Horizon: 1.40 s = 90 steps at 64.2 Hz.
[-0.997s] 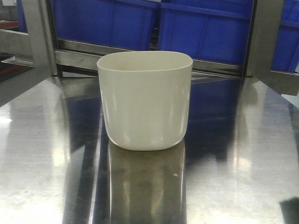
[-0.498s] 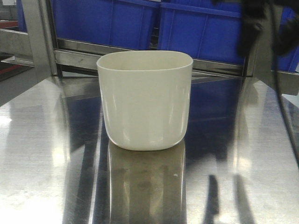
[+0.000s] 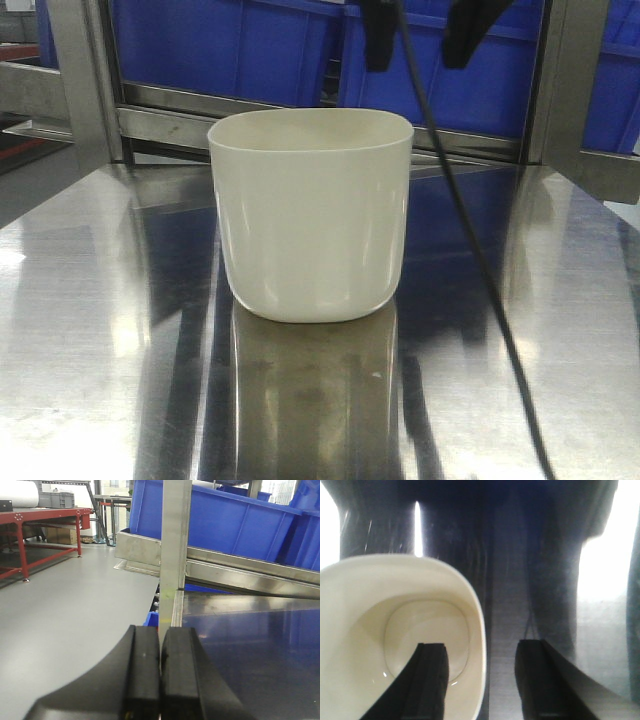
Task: Move white bin to right shelf second layer
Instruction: 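Lower the right gripper onto the white bin's rim and close it, then lift the white bin off the steel table with the right gripper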
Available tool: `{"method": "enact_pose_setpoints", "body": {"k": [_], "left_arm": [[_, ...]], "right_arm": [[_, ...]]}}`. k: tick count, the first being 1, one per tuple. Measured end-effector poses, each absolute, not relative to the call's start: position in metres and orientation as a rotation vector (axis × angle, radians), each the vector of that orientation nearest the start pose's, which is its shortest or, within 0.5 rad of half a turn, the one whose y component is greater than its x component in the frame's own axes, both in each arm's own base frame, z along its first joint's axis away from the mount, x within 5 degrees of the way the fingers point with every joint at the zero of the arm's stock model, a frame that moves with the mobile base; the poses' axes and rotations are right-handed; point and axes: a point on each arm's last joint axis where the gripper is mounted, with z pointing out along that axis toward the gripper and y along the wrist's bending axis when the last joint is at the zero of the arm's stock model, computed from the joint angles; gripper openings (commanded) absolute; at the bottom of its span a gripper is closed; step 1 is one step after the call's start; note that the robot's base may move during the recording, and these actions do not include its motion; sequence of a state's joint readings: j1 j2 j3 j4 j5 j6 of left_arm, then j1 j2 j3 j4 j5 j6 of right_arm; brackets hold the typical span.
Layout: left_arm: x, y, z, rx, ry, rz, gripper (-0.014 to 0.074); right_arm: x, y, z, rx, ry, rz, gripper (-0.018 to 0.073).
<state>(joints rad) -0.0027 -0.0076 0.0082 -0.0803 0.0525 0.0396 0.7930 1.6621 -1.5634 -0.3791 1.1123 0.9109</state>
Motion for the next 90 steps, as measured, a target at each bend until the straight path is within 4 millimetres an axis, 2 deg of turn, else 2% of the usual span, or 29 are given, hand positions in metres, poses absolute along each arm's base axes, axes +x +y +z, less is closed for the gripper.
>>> {"method": "enact_pose_setpoints", "body": {"k": [22, 34, 56, 60, 62, 68, 75, 90], "left_arm": [[0.056, -0.001, 0.206, -0.026, 1.536, -0.038, 0.0085], [0.056, -0.001, 0.206, -0.026, 1.536, -0.038, 0.0085], [0.056, -0.001, 0.206, -0.026, 1.536, -0.038, 0.0085], [0.056, -0.001, 0.206, -0.026, 1.536, -0.038, 0.0085], [0.056, -0.001, 0.206, -0.026, 1.536, -0.038, 0.0085], [0.056, -0.001, 0.206, -0.026, 1.536, -0.038, 0.0085], [0.056, -0.001, 0.206, -0.026, 1.536, -0.038, 0.0085], [0.056, -0.001, 0.206, -0.026, 1.536, -0.038, 0.0085]], "right_arm": [[0.28, 0.244, 0.314, 0.03, 2.652, 0.069, 0.0414], [0.291, 0.243, 0.296, 0.061, 2.694, 0.033, 0.0414], [0.292, 0.244, 0.287, 0.04, 2.703, 0.064, 0.0413], [0.292, 0.244, 0.287, 0.04, 2.702, 0.067, 0.0372], [0.292, 0.244, 0.287, 0.04, 2.702, 0.067, 0.0316], [0.292, 0.244, 0.287, 0.037, 2.703, 0.063, 0.0034], [0.292, 0.244, 0.287, 0.037, 2.703, 0.063, 0.012], [0.291, 0.239, 0.293, -0.005, 2.702, 0.077, 0.0121]]}}
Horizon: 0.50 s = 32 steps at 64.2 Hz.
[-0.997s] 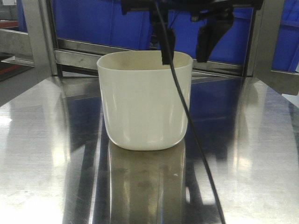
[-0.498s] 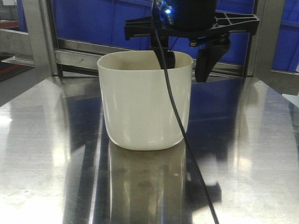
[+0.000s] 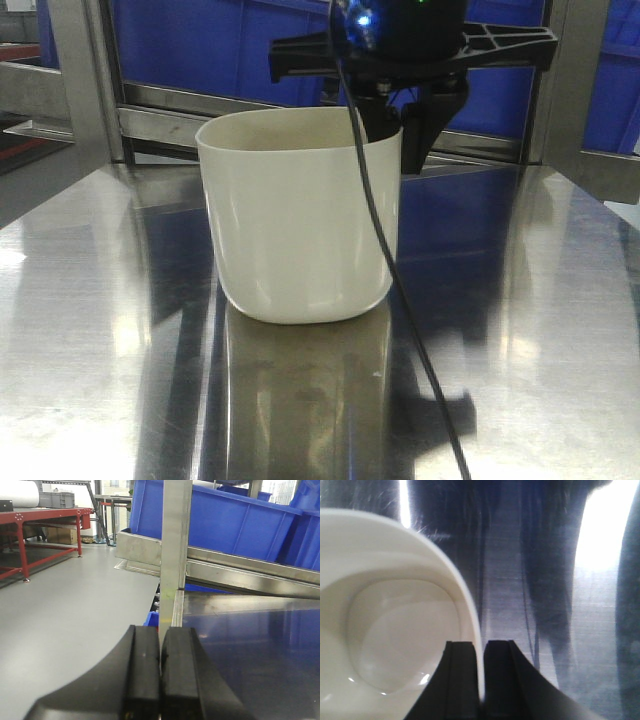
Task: Move white bin to right shelf second layer
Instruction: 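Lift the white bin off the steel table with the right gripper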
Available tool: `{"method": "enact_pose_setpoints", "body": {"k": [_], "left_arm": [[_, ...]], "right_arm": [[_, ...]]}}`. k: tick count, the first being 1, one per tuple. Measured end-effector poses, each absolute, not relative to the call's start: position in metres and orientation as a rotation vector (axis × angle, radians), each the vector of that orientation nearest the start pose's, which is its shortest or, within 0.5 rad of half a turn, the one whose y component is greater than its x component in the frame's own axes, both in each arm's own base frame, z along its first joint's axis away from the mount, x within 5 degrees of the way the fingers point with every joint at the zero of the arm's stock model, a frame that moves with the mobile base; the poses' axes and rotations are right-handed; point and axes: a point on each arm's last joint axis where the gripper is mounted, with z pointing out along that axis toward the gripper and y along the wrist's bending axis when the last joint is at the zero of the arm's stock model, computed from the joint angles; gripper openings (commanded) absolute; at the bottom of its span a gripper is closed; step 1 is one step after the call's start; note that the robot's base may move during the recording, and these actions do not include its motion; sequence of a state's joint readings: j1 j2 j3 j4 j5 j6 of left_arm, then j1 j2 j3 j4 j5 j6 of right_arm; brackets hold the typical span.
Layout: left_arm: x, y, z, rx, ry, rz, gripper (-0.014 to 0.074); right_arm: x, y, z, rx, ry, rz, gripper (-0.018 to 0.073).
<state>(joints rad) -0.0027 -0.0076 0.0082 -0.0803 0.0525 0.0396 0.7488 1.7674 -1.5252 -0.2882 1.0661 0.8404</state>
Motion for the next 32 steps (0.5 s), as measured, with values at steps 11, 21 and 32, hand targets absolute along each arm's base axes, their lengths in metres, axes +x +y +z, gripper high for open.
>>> {"method": "enact_pose_setpoints", "body": {"k": [11, 21, 32], "left_arm": [[0.056, -0.001, 0.206, -0.026, 1.536, -0.038, 0.0085], [0.056, -0.001, 0.206, -0.026, 1.536, -0.038, 0.0085], [0.056, -0.001, 0.206, -0.026, 1.536, -0.038, 0.0085]], "right_arm": [[0.29, 0.216, 0.312, -0.078, 2.687, 0.088, 0.0121], [0.283, 0.17, 0.327, -0.055, 2.662, 0.068, 0.0121], [0.265, 0.105, 0.324, 0.059, 2.68, 0.059, 0.0121]]}}
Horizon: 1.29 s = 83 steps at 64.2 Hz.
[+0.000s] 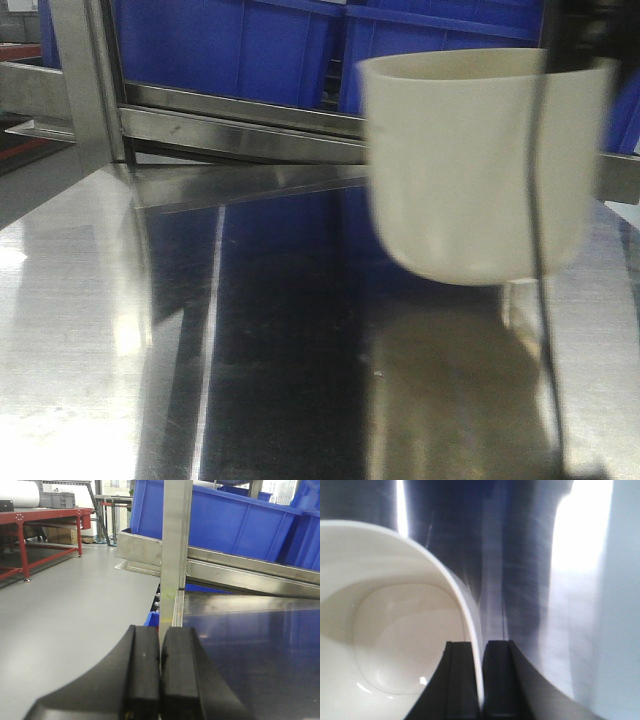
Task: Move white bin to right shelf second layer
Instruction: 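Lift the white bin off the steel table with the right gripper, then turn the base away from the table, holding the bin in the right gripper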
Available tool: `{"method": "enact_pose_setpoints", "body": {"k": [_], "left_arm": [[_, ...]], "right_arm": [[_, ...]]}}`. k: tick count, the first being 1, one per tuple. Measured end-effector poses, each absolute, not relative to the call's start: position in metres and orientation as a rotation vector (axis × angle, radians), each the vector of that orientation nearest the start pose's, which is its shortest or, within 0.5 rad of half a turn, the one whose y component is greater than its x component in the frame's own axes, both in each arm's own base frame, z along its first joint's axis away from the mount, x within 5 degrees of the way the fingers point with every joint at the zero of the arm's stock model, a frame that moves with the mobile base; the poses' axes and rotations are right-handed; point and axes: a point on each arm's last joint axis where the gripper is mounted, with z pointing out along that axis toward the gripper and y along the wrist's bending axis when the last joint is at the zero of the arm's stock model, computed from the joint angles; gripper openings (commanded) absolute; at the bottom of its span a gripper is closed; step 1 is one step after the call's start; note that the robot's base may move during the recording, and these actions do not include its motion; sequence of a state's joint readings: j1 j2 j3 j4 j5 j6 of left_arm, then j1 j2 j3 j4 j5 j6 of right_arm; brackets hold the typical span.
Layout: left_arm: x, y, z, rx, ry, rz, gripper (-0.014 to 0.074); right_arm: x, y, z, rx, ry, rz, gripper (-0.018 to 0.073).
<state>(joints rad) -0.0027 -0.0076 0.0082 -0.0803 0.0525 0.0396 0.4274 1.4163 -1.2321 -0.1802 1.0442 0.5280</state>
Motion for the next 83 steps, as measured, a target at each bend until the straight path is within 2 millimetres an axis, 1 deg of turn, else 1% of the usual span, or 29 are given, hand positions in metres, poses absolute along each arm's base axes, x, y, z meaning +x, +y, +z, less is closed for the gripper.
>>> {"method": "enact_pose_setpoints", "body": {"k": [6, 7, 12, 14, 19, 21, 26, 33, 40, 47, 60, 70, 83], "left_arm": [[0.056, -0.001, 0.206, -0.026, 1.536, -0.038, 0.0085], [0.056, -0.001, 0.206, -0.026, 1.536, -0.038, 0.0085], [0.056, -0.001, 0.206, -0.026, 1.536, -0.038, 0.0085], [0.056, -0.001, 0.206, -0.026, 1.536, -0.038, 0.0085], [0.056, -0.001, 0.206, -0.026, 1.536, -0.038, 0.0085], [0.056, -0.001, 0.206, -0.026, 1.536, -0.038, 0.0085], [0.056, -0.001, 0.206, -0.026, 1.536, -0.038, 0.0085], [0.056, -0.001, 0.206, -0.026, 1.536, -0.038, 0.0085], [0.056, -0.001, 0.206, -0.026, 1.536, -0.038, 0.0085], [0.056, -0.001, 0.206, -0.026, 1.536, -0.038, 0.0085], [0.056, -0.001, 0.206, -0.026, 1.536, -0.038, 0.0085], [0.056, -0.001, 0.206, -0.026, 1.536, -0.038, 0.0085], [0.056, -0.001, 0.206, -0.026, 1.536, -0.038, 0.0085]], "right_arm": [[0.249, 0.071, 0.324, 0.076, 2.641, 0.056, 0.0121], [0.245, 0.067, 0.321, 0.075, 2.642, 0.056, 0.0121], [0.229, 0.044, 0.32, 0.066, 2.586, 0.054, 0.0121], [0.222, 0.037, 0.317, 0.043, 2.576, 0.05, 0.012], [0.204, 0.022, 0.315, 0.021, 2.512, 0.043, 0.0114], [0.197, 0.019, 0.311, 0.002, 2.499, 0.039, 0.0102], [0.18, 0.012, 0.308, -0.011, 2.435, 0.035, 0.0056], [0.159, 0.009, 0.302, -0.016, 2.379, 0.046, 0.0048], [0.137, 0.008, 0.299, -0.025, 2.321, 0.051, 0.0048], [0.112, 0.007, 0.304, -0.029, 2.236, 0.052, 0.0048], [0.075, 0.005, 0.317, -0.029, 2.094, 0.058, 0.0048], [0.06, 0.004, 0.321, -0.029, 2.036, 0.06, 0.0048], [0.056, 0.004, 0.321, -0.029, 2.028, 0.061, 0.0048]]}}
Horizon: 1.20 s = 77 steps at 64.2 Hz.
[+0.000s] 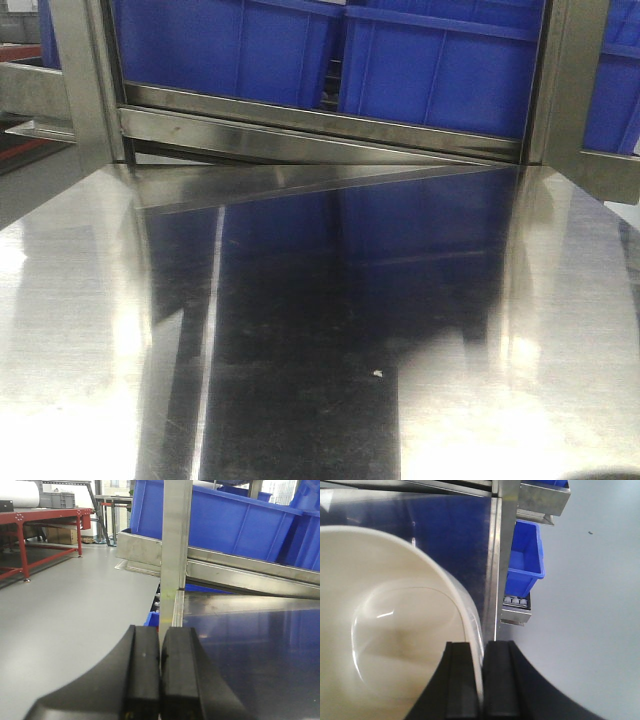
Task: Move white bin to right shelf second layer
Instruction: 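Turn the base away from the table, holding the bin in the right gripper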
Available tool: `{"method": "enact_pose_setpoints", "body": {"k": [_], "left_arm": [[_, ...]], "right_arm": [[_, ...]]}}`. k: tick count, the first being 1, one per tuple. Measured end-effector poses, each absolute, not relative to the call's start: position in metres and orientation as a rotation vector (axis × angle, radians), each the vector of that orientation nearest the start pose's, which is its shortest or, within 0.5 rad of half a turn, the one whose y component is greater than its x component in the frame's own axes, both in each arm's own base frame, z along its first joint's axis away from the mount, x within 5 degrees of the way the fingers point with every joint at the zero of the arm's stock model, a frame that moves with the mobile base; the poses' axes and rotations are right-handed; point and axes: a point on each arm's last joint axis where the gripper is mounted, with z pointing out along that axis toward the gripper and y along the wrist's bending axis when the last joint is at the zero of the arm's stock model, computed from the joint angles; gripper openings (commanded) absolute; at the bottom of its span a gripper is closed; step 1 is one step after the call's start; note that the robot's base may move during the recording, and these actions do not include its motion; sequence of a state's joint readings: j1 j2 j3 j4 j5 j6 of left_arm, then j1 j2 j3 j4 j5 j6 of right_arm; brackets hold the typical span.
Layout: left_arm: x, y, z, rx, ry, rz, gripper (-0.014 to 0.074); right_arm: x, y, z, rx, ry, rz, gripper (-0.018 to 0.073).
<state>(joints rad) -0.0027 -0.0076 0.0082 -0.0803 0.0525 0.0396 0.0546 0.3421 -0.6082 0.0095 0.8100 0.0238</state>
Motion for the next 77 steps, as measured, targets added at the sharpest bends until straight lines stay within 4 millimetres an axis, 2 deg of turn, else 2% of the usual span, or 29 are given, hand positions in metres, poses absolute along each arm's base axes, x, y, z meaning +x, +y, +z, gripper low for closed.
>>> {"method": "enact_pose_setpoints", "body": {"k": [77], "left_arm": [[0.0562, -0.0005, 0.2061, -0.026, 1.536, -0.038, 0.0085]], "right_arm": [[0.0561, 0.0038, 0.3213, -0.029, 2.028, 0.062, 0.0048]]}}
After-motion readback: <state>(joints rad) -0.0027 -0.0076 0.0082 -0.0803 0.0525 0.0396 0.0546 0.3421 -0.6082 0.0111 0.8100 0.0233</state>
